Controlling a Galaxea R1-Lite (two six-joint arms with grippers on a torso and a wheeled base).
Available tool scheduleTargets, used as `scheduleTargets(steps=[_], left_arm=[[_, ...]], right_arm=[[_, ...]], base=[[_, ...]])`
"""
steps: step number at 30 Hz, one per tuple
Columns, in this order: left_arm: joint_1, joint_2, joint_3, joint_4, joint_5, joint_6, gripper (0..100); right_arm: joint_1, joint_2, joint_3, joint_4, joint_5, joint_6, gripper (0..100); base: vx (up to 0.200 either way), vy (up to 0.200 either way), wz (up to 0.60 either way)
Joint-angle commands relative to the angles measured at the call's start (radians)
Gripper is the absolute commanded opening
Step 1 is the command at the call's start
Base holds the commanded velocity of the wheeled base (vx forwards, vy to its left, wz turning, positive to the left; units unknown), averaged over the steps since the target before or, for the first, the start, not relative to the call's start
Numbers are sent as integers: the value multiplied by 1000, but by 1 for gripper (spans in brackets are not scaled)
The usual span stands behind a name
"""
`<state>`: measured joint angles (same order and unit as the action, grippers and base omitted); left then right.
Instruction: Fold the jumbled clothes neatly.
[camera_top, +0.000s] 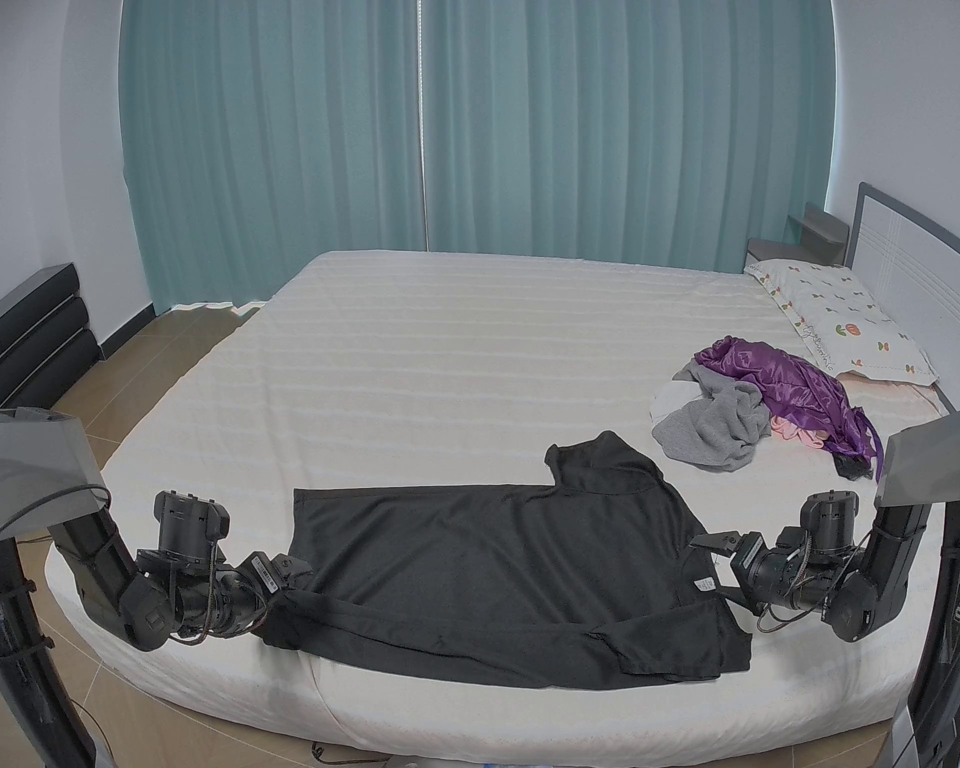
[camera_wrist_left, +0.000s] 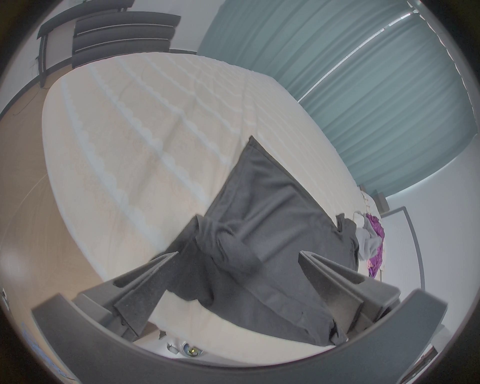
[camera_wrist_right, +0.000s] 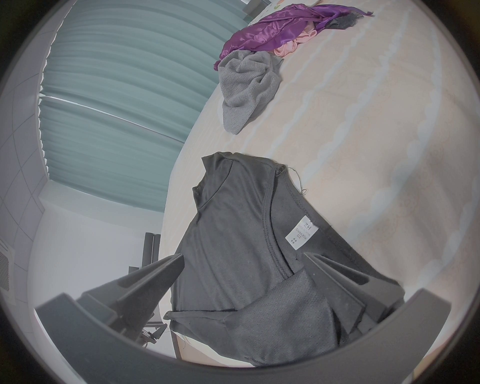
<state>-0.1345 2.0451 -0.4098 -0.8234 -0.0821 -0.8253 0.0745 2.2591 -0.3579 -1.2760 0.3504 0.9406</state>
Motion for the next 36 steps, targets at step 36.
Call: scheduleTargets(steps=[36], left_arm=[[139,41,-173,-111,-93,-83,100]], right_arm=[[4,7,-6,-2,-16,4,100]], base=[[33,0,0]])
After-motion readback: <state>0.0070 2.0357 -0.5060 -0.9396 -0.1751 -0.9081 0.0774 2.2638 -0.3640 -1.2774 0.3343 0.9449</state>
